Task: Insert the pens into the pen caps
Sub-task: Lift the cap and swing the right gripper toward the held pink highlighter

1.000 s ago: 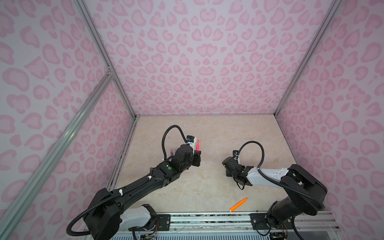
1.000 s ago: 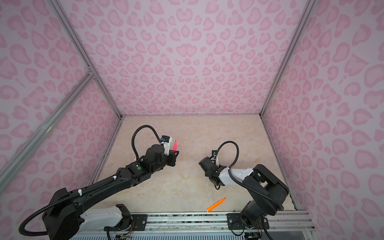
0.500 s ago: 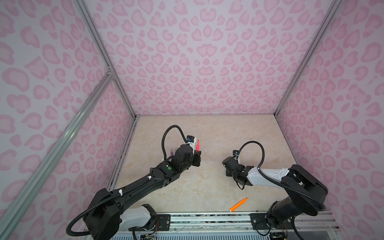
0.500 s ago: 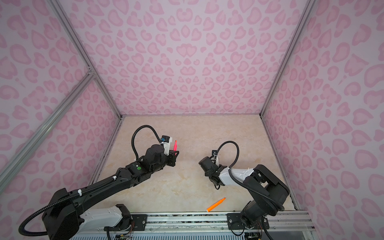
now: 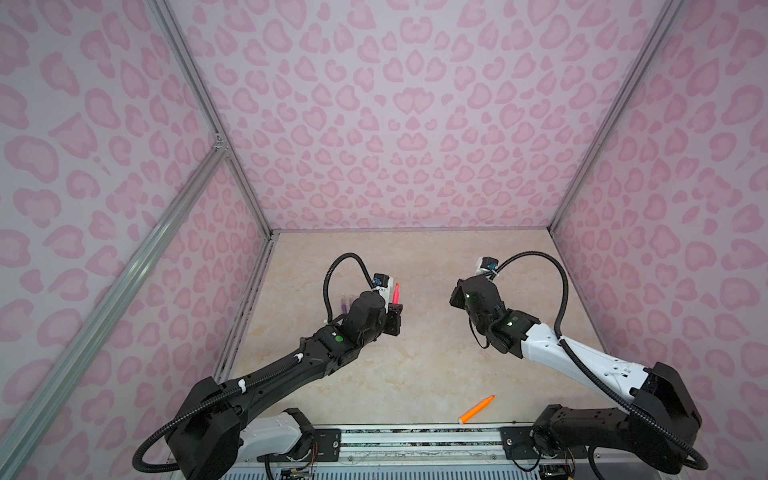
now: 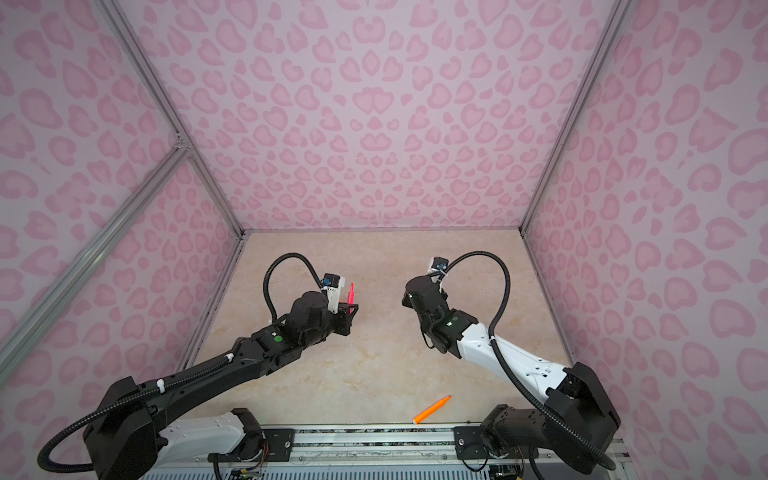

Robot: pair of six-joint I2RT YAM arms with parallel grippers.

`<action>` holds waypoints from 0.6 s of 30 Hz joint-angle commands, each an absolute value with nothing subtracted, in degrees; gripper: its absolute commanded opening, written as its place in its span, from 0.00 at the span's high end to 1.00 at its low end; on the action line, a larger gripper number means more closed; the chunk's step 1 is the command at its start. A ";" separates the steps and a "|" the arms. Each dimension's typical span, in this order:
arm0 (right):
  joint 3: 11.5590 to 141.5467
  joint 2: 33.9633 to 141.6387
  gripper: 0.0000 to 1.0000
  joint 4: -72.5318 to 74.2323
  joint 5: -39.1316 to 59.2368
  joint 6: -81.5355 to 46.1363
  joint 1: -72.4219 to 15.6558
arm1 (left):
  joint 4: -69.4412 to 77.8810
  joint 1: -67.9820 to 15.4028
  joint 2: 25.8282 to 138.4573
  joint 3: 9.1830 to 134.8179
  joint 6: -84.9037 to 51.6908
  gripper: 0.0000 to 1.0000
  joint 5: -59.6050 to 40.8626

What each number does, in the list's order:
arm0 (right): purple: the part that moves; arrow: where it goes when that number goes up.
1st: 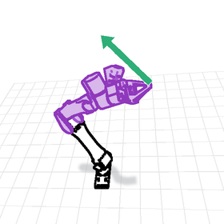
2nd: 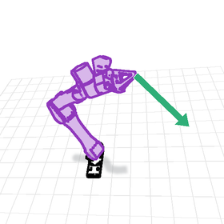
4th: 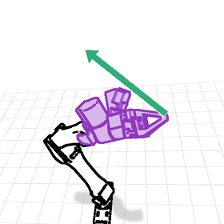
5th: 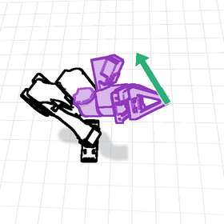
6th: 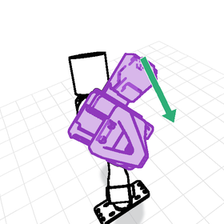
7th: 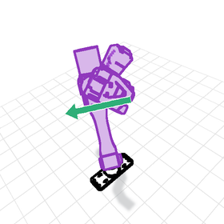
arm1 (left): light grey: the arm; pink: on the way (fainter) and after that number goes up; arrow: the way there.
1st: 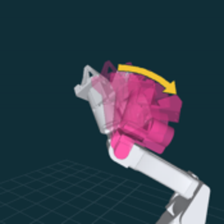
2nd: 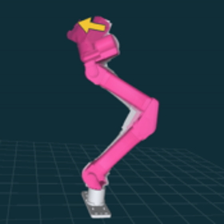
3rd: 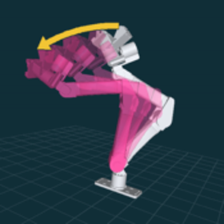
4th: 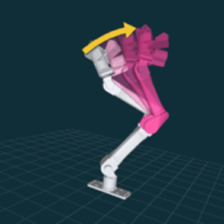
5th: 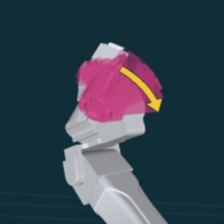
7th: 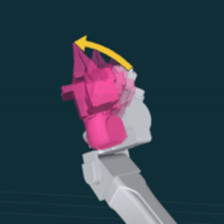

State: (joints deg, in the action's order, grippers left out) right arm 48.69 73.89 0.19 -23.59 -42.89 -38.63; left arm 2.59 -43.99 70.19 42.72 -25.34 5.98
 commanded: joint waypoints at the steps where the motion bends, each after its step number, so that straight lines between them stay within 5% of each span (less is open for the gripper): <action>1: 46.00 73.64 1.00 9.34 -17.06 -42.48 -36.58 | 6.39 -43.90 70.90 42.65 -25.06 0.97 2.42; 11: 39.30 73.66 1.00 26.41 -10.92 -35.57 -35.77 | 8.73 -44.46 79.11 45.79 -24.30 0.97 -8.12; 18: 33.04 71.01 1.00 34.59 -8.40 -36.18 -34.42 | 5.76 -51.44 85.38 51.30 -21.02 0.97 -6.48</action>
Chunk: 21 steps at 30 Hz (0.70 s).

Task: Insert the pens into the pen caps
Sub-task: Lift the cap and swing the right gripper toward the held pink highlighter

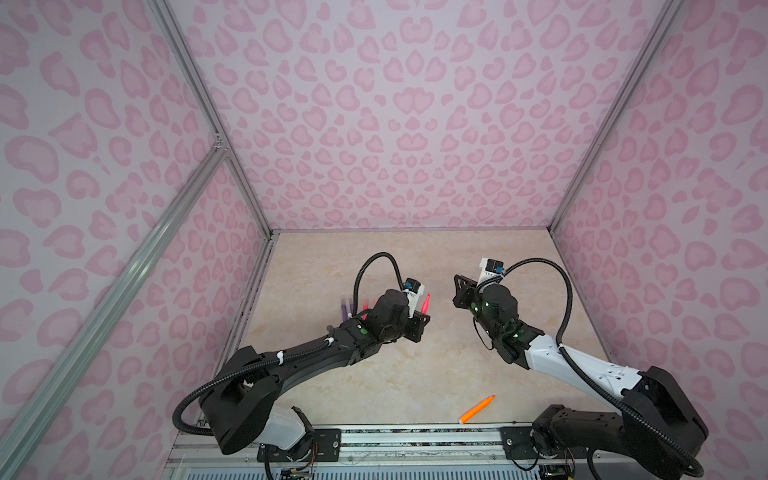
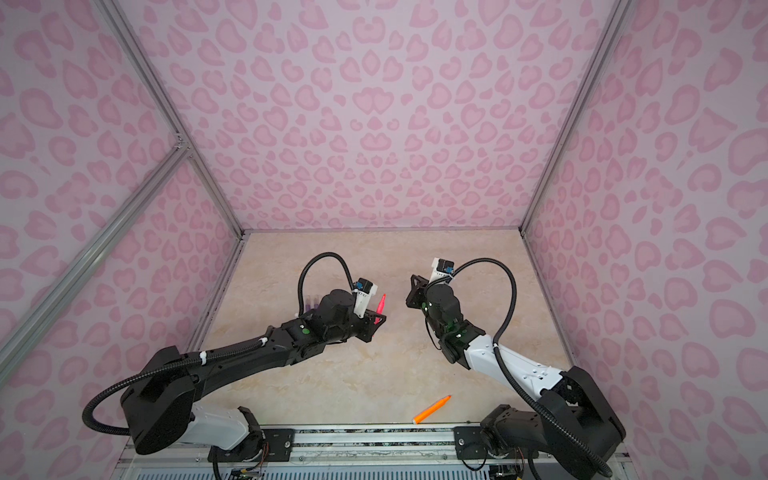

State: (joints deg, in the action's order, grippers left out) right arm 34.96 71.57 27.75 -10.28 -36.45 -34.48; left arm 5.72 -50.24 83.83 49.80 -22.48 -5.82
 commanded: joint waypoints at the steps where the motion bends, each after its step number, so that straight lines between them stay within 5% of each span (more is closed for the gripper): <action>1: 32.08 70.53 1.00 36.11 -8.50 -36.41 -34.37 | 6.01 -51.80 86.21 51.69 -21.17 0.97 -7.36; 21: 31.65 72.58 1.00 39.11 1.80 -47.34 -34.01 | 5.73 -54.05 85.39 51.53 -21.17 0.97 -3.57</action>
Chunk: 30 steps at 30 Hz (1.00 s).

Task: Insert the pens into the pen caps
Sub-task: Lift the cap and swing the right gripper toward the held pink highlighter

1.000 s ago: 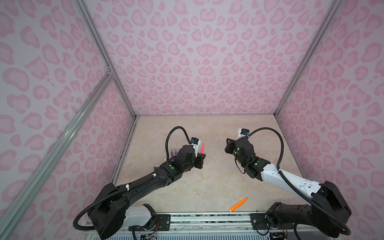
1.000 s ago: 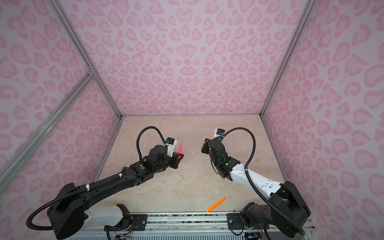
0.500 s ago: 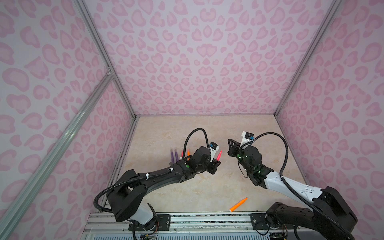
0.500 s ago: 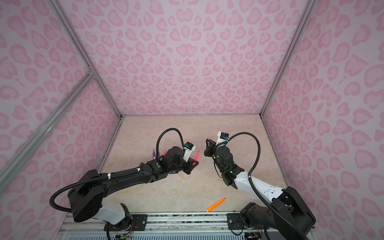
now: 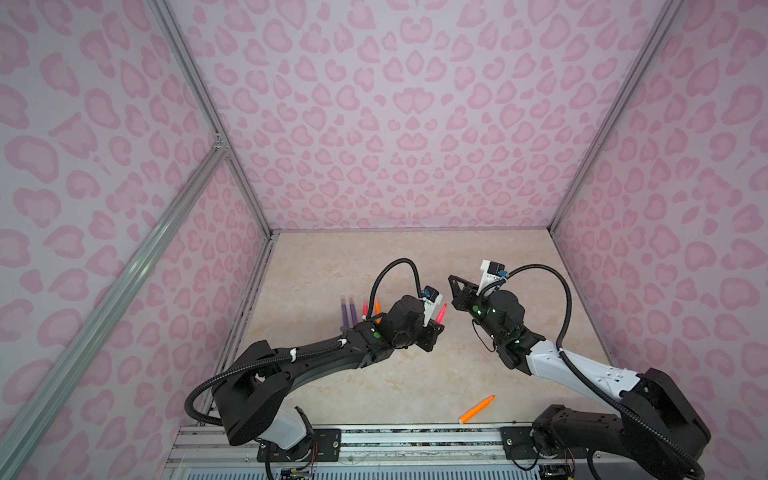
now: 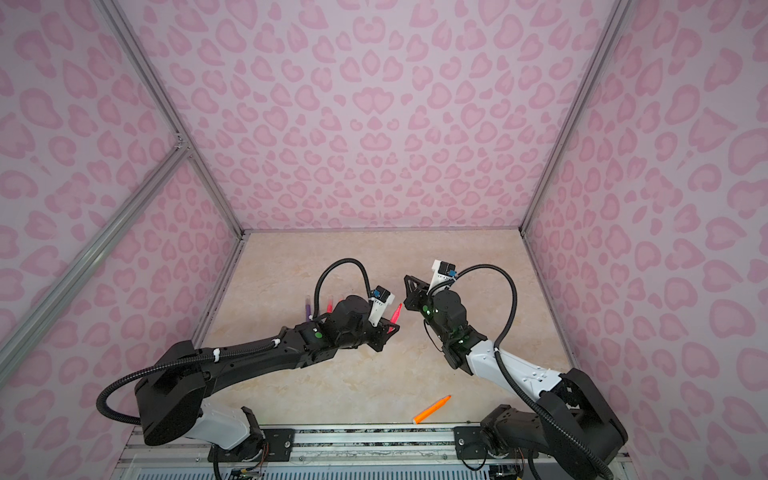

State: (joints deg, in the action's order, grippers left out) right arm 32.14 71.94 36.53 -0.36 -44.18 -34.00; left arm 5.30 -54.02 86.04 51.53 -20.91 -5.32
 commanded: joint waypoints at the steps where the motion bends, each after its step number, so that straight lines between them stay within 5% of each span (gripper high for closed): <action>1: 31.43 72.68 1.00 39.18 1.76 -48.24 -34.02 | 5.45 -54.05 85.51 51.67 -21.33 0.97 -3.07; 30: 29.27 73.22 1.00 41.45 -1.66 -52.73 -38.72 | 4.23 -53.96 84.93 51.83 -21.49 0.97 -0.57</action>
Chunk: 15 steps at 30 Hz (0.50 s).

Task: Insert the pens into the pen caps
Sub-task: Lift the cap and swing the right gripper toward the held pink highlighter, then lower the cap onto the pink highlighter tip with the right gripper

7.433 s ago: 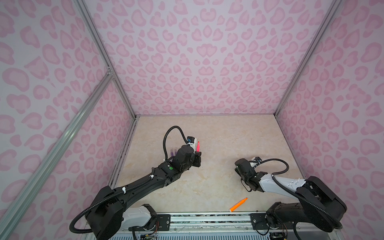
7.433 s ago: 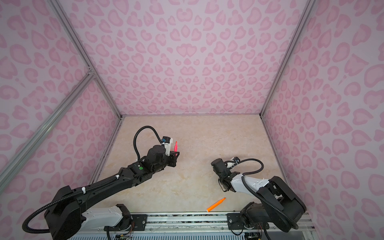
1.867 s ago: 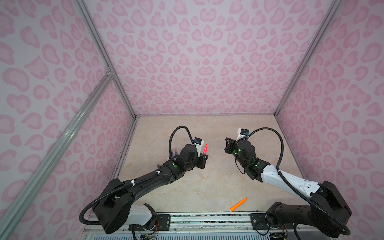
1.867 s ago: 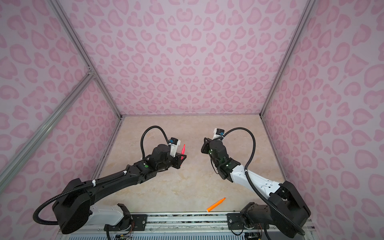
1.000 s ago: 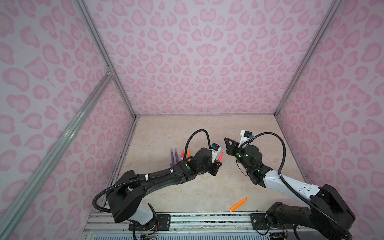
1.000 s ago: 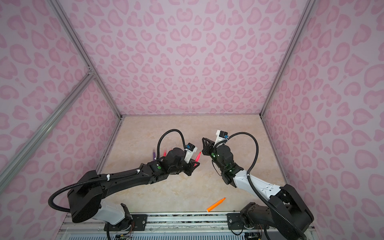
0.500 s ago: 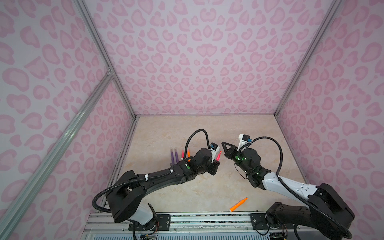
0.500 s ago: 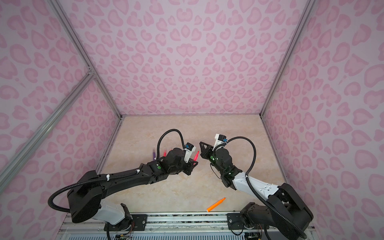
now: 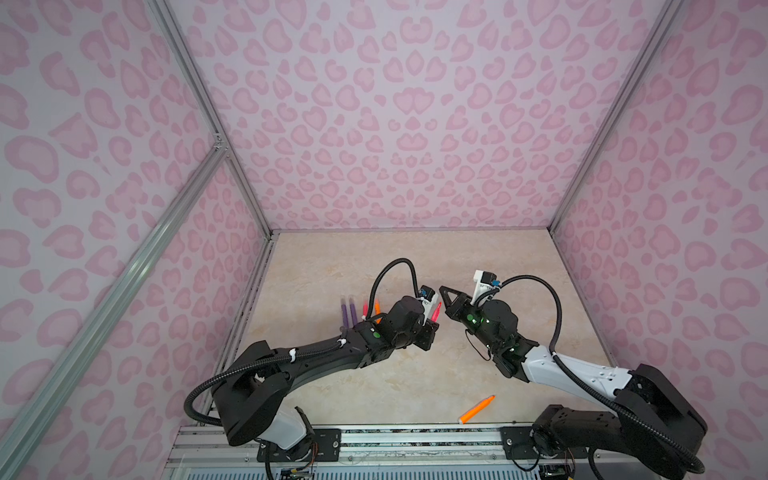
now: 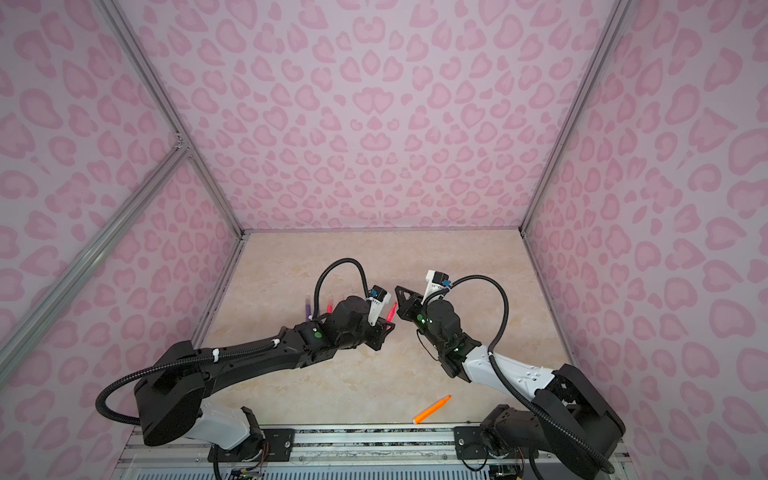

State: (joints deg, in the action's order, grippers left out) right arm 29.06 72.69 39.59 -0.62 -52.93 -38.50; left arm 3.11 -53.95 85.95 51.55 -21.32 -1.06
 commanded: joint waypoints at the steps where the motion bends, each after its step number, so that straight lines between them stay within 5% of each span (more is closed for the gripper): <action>1: 29.42 73.49 1.00 41.49 -1.67 -52.76 -38.76 | 4.31 -53.96 84.91 51.81 -21.45 0.97 -0.45; 15: 29.53 75.32 1.00 43.93 -1.49 -52.89 -40.52 | 6.20 -51.04 83.34 49.88 -23.58 0.97 -4.04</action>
